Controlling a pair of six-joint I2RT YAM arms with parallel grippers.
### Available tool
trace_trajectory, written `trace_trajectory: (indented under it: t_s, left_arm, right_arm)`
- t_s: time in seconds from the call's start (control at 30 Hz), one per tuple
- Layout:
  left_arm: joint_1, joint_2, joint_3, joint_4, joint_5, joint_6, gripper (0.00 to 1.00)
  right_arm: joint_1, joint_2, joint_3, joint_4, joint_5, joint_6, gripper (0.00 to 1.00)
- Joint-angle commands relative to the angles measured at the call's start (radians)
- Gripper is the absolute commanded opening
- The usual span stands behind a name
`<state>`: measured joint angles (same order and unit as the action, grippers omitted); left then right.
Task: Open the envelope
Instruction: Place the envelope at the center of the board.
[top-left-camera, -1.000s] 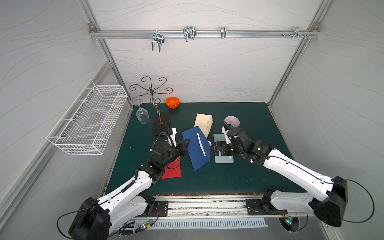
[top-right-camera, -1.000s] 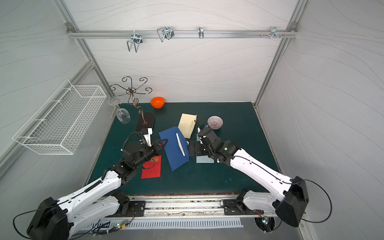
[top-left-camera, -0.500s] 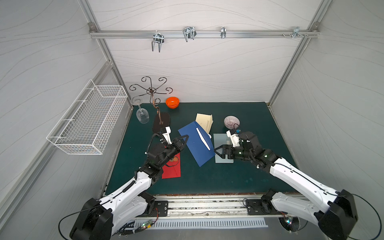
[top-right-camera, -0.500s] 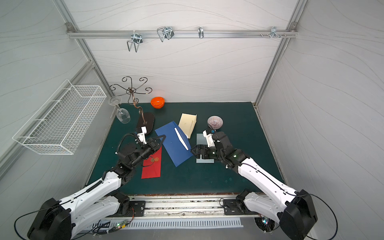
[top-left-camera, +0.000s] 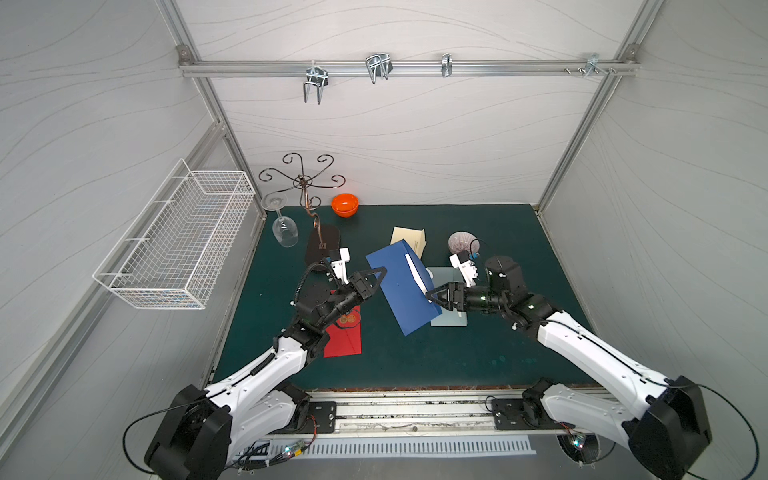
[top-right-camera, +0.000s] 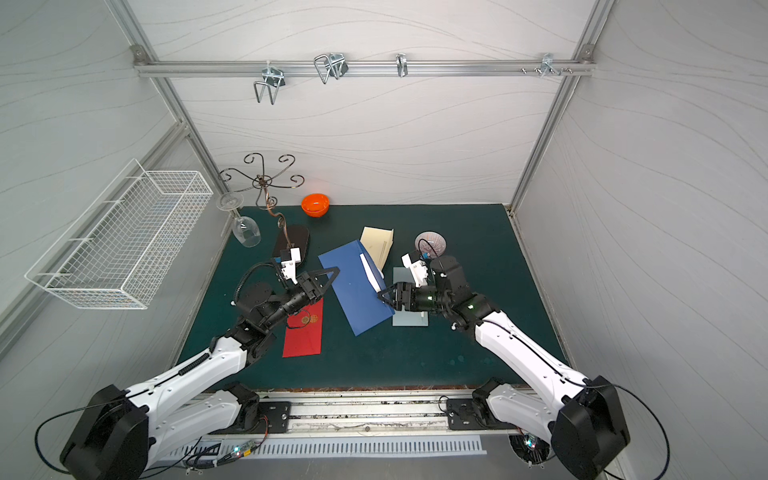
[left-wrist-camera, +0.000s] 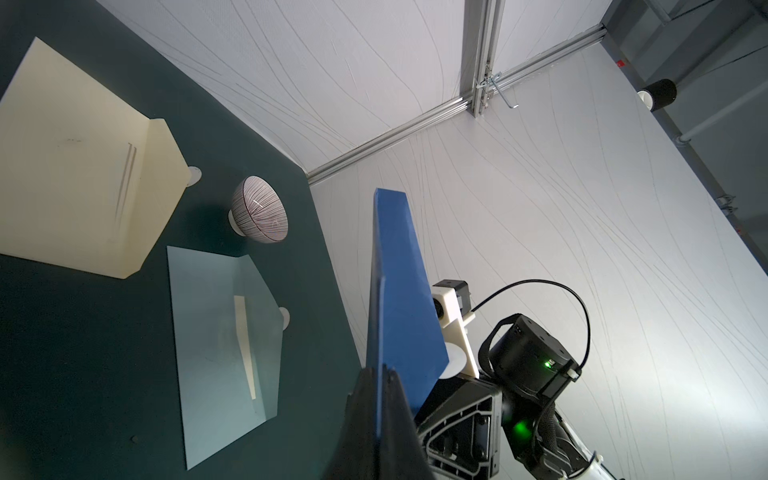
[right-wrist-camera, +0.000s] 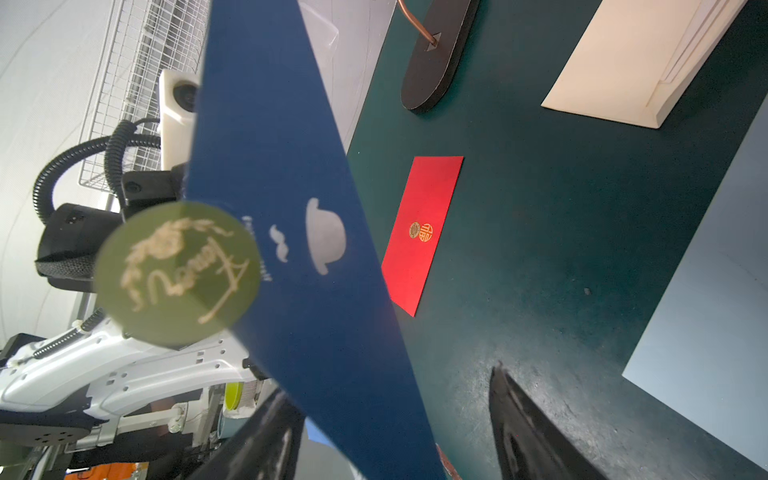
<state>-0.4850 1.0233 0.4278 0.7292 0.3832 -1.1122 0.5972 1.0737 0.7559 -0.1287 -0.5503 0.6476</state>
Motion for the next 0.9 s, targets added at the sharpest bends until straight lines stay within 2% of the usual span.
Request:
trace_trajectory:
  t_s: [0.0, 0.23, 0.43, 0.87]
  left_arm:
    - [0.003, 0.008, 0.056, 0.114, 0.039, -0.031, 0.00]
    - [0.003, 0.035, 0.060, 0.154, 0.065, -0.054, 0.00]
    - [0.005, 0.046, 0.061, 0.157, 0.066, -0.055, 0.00]
    - [0.003, 0.061, 0.059, 0.167, 0.071, -0.069, 0.00]
  right_arm:
    - [-0.016, 0.015, -0.005, 0.013, -0.017, 0.014, 0.66]
    - [-0.055, 0.028, -0.023, 0.076, -0.085, 0.061, 0.58]
    - [-0.086, 0.036, -0.049, 0.172, -0.194, 0.107, 0.45]
    - [-0.150, 0.040, -0.077, 0.194, -0.240, 0.121, 0.31]
